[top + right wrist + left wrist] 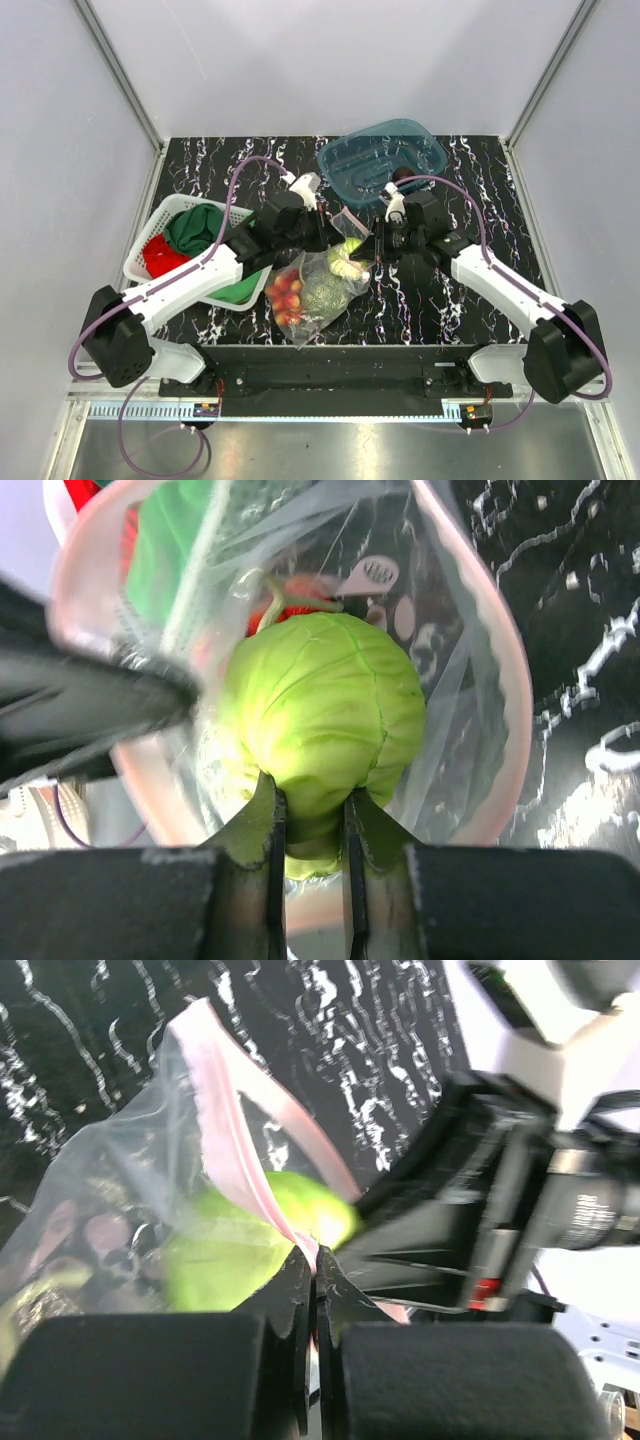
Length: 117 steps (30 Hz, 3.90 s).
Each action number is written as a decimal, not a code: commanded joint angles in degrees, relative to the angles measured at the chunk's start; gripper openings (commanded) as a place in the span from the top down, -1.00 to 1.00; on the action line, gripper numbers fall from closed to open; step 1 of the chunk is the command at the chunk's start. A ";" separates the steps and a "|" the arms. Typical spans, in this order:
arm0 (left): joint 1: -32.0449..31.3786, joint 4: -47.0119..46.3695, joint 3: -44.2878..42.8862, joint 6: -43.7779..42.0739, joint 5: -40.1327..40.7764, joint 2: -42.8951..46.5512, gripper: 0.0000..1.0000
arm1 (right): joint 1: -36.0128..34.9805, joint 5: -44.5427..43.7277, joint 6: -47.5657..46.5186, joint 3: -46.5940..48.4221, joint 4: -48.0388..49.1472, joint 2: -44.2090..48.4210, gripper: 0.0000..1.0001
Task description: Open the zip-top bag and remove the fake food
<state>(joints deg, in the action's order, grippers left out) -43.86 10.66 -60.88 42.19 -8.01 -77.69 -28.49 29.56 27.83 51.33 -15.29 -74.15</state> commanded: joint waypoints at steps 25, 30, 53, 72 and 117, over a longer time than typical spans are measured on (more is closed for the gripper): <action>0.70 -7.57 3.84 1.84 -4.55 3.25 1.00 | 0.36 -12.07 -6.22 22.77 -11.11 2.69 0.10; 0.70 -9.42 5.86 2.72 -4.82 3.42 1.00 | 2.47 -14.62 -6.65 25.21 -9.85 -0.46 0.31; -0.79 -4.77 1.47 -2.47 -8.69 7.90 1.00 | 21.01 -8.48 -4.20 57.20 -3.26 -44.40 0.00; -2.55 -2.22 -2.83 -3.96 -7.72 6.94 1.00 | 22.25 -14.53 -6.83 78.30 -27.42 -56.28 -0.99; -8.17 1.21 -15.93 -2.64 -1.66 -4.39 1.00 | 0.19 2.34 1.69 1.84 9.48 -1.08 0.25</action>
<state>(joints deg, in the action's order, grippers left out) -50.63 15.49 -71.99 39.31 -9.80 -79.92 -27.86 29.78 28.75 52.93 -14.66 -73.43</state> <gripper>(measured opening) 0.009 0.345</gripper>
